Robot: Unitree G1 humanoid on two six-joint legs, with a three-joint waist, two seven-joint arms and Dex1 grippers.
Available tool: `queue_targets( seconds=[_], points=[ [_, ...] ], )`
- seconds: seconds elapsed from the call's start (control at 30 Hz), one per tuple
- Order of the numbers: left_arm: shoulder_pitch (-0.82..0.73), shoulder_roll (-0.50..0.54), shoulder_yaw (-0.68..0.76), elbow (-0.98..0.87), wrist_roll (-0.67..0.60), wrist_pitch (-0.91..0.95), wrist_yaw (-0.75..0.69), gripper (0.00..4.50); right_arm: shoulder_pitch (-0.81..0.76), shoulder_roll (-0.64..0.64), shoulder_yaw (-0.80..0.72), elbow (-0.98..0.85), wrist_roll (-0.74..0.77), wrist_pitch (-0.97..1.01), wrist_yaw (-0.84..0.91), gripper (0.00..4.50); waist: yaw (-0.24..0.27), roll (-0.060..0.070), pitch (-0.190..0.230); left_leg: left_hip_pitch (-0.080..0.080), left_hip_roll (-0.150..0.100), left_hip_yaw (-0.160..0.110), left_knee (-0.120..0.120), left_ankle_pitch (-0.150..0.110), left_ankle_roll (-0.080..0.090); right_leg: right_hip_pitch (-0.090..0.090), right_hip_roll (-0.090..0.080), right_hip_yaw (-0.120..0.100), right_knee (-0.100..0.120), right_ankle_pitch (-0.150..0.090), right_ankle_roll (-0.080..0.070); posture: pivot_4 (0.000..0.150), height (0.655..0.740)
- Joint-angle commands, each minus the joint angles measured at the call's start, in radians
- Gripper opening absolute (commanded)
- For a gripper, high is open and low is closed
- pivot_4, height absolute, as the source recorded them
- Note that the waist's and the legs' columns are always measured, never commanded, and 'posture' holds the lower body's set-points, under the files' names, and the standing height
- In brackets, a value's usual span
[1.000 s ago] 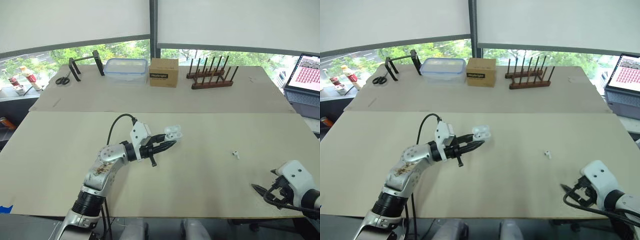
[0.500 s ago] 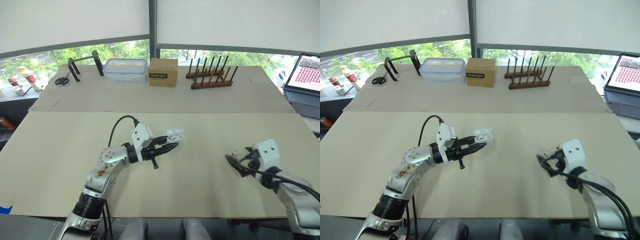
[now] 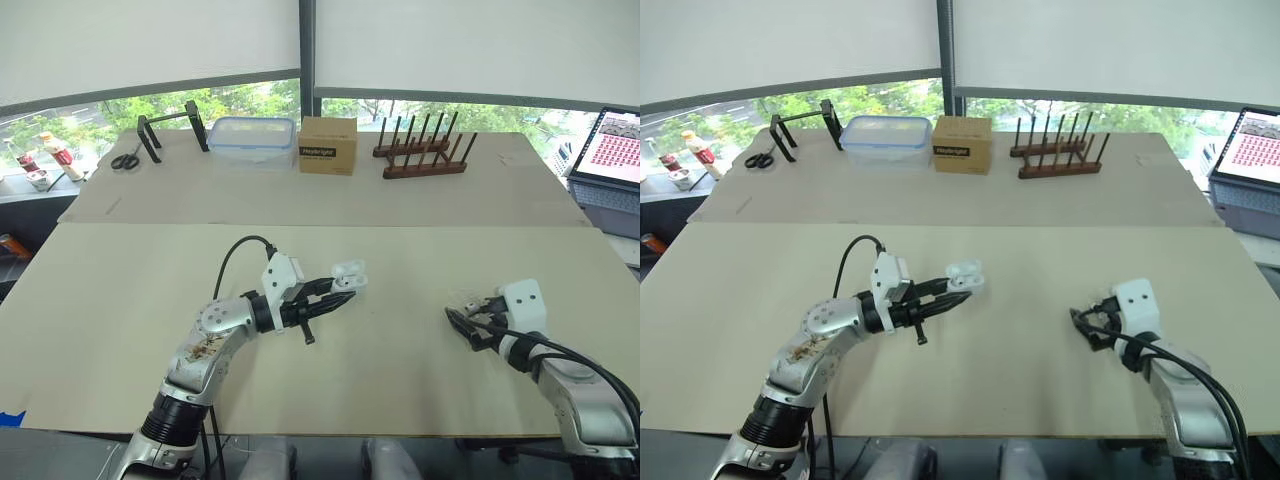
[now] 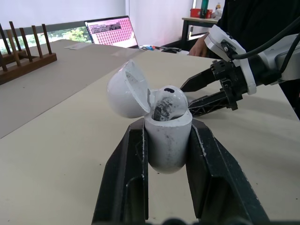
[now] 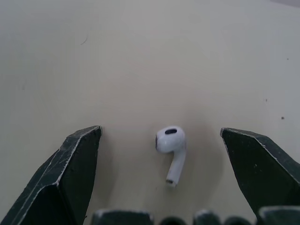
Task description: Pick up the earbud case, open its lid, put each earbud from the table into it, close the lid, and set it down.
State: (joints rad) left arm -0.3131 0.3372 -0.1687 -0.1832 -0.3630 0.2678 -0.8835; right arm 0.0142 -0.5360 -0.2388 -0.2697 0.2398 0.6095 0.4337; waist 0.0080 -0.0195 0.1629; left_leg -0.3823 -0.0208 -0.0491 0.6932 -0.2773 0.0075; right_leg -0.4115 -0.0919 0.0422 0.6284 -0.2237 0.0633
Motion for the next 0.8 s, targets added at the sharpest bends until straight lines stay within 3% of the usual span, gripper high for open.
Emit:
queue_targets(
  seconds=[0.03,0.07,0.17,0.5,0.63,0.8],
  points=[
    [-0.01,-0.004,0.006,-0.031,-0.022,-0.002,-0.001,0.58,-0.002,0.005,-0.011,-0.016,0.015,0.044,-0.012,4.5,-0.001,0.0,0.0,0.001,0.0,0.0,0.0,0.0,0.0,0.001,0.0,0.0,0.0,0.0,0.0,0.15,0.74],
    [-0.011,-0.004,0.005,-0.03,-0.022,-0.002,-0.002,0.58,-0.005,0.006,-0.011,-0.016,0.017,0.048,-0.014,4.5,-0.001,0.0,0.0,0.001,0.0,0.0,0.0,0.0,0.0,0.001,0.0,0.0,0.0,0.0,0.0,0.15,0.74],
    [-0.012,-0.003,0.005,-0.03,-0.022,-0.001,-0.004,0.58,-0.023,0.008,-0.012,-0.004,0.024,0.066,-0.02,3.7,-0.002,0.0,0.0,0.002,0.0,0.0,0.0,0.0,0.0,0.002,0.0,0.0,-0.001,0.0,0.0,0.15,0.74],
    [0.002,0.0,0.007,-0.048,-0.023,0.006,0.007,0.58,-0.032,-0.043,0.005,-0.031,0.043,0.104,0.047,0.3,0.0,0.0,0.0,0.003,0.0,0.0,0.0,0.0,0.0,0.003,0.0,0.0,-0.001,0.0,0.0,0.15,0.74],
    [0.023,0.001,0.007,-0.069,-0.027,0.013,0.018,0.58,-0.037,-0.168,0.094,-0.088,0.046,0.037,0.221,0.3,-0.006,0.0,0.0,0.003,0.0,0.0,0.0,0.0,0.001,0.003,0.0,0.0,-0.002,0.0,0.0,0.15,0.74],
    [0.073,-0.001,-0.006,-0.126,-0.038,0.038,0.035,0.58,-0.036,-0.41,0.193,-0.13,0.048,-0.191,0.58,0.3,-0.011,0.002,0.001,0.003,0.0,0.0,0.0,-0.001,0.001,0.004,0.0,-0.001,-0.003,0.0,0.001,0.15,0.74]
  ],
)
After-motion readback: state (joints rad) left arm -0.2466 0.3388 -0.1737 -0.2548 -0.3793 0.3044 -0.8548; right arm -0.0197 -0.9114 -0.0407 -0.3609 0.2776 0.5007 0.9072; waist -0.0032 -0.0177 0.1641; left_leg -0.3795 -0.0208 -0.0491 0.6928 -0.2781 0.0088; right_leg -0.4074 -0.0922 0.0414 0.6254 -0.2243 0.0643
